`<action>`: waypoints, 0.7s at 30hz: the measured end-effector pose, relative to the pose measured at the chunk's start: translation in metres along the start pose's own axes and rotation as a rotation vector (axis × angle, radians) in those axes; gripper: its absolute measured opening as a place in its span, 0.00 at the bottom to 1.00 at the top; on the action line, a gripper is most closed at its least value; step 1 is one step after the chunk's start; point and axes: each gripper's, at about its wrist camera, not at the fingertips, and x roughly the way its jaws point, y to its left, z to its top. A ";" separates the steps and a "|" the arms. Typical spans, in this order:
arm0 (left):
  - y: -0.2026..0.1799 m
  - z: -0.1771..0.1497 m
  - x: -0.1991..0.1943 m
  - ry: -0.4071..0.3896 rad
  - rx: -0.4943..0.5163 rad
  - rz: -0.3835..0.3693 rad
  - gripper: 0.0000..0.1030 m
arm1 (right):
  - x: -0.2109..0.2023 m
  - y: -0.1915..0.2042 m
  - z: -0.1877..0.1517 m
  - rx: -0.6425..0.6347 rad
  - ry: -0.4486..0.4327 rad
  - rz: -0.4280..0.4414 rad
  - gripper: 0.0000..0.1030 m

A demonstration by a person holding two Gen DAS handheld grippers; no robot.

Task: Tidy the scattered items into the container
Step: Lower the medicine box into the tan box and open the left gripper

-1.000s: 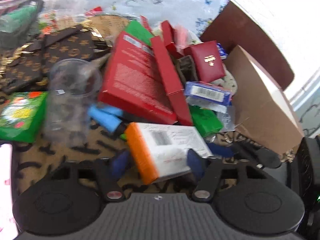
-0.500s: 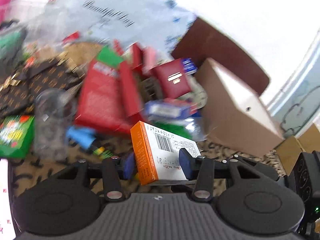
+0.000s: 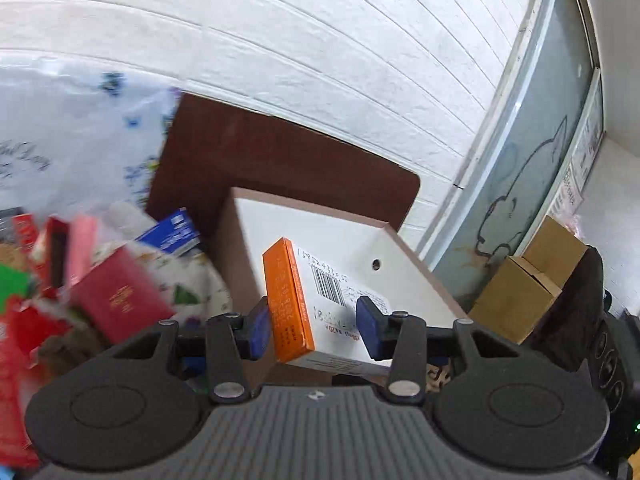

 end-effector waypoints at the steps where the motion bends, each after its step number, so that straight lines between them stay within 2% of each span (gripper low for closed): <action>1: -0.005 0.002 0.011 0.003 0.006 -0.008 0.46 | 0.002 -0.009 0.002 0.005 0.008 -0.024 0.57; 5: -0.013 0.004 0.048 0.024 -0.007 -0.026 0.46 | 0.015 -0.042 0.001 0.038 0.053 -0.090 0.56; 9: -0.009 0.005 0.078 0.042 -0.034 -0.028 0.46 | 0.033 -0.067 -0.001 0.096 0.094 -0.110 0.55; 14: 0.000 0.008 0.108 0.097 -0.041 -0.008 0.48 | 0.058 -0.081 -0.006 0.100 0.147 -0.122 0.55; 18: 0.003 0.009 0.122 0.118 -0.017 0.008 0.53 | 0.076 -0.086 -0.007 0.131 0.172 -0.120 0.55; 21: 0.007 0.009 0.130 0.138 -0.024 0.014 0.64 | 0.085 -0.090 -0.006 0.133 0.189 -0.116 0.55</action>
